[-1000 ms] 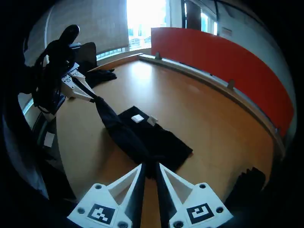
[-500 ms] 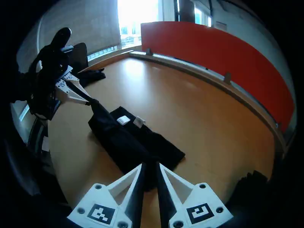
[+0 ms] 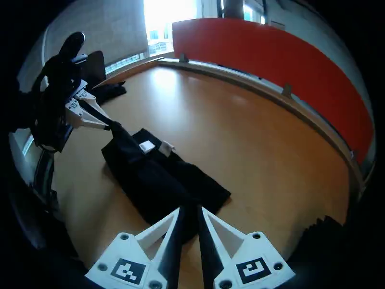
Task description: Fold towel
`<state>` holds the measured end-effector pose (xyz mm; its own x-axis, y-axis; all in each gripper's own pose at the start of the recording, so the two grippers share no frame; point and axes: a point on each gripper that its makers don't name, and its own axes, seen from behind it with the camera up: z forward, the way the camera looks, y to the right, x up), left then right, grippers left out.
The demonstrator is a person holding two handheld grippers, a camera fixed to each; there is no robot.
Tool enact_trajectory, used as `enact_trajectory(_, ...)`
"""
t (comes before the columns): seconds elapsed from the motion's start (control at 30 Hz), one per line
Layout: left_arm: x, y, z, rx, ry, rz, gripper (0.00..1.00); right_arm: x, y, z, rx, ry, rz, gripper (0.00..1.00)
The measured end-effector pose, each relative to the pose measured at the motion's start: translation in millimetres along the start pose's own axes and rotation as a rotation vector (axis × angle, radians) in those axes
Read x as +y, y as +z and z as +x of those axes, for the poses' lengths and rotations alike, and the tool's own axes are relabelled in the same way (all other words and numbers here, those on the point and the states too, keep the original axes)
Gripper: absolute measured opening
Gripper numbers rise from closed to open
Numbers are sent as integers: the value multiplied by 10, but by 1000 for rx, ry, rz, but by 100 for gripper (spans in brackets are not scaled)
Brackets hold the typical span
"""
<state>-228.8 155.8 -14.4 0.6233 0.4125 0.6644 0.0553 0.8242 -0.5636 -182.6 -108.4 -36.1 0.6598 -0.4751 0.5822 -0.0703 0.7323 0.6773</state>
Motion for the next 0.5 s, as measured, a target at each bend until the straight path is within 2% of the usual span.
enact_trajectory(0.5, -154, 317, -97, -19, -31, 54, 19, 180, 318, -102, -45, 30, -25, 20)
